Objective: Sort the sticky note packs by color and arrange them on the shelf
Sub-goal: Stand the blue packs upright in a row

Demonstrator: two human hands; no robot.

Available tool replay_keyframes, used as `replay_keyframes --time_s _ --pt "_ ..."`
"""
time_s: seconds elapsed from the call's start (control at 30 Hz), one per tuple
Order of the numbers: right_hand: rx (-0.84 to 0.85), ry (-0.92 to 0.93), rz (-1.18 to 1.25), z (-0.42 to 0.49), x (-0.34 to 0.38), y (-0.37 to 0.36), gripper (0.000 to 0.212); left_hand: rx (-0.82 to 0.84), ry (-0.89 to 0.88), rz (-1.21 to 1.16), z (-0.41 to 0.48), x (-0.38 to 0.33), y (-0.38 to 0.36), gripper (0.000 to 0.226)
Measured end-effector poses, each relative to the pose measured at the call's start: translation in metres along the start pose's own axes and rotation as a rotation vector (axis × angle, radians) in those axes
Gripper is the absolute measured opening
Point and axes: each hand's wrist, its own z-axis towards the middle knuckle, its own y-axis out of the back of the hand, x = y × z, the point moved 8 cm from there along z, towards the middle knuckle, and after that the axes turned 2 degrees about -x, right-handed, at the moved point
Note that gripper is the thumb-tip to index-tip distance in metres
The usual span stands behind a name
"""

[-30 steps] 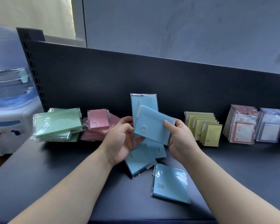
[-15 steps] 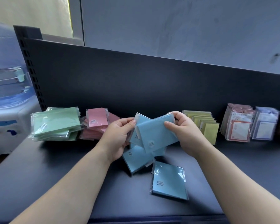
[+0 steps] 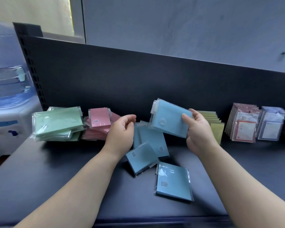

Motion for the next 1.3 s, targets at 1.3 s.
replay_keyframes --time_s 1.3 --pt "0.125 -0.147 -0.029 -0.01 -0.058 -0.01 0.015 0.257 0.154 0.113 -0.006 0.024 -0.026 0.015"
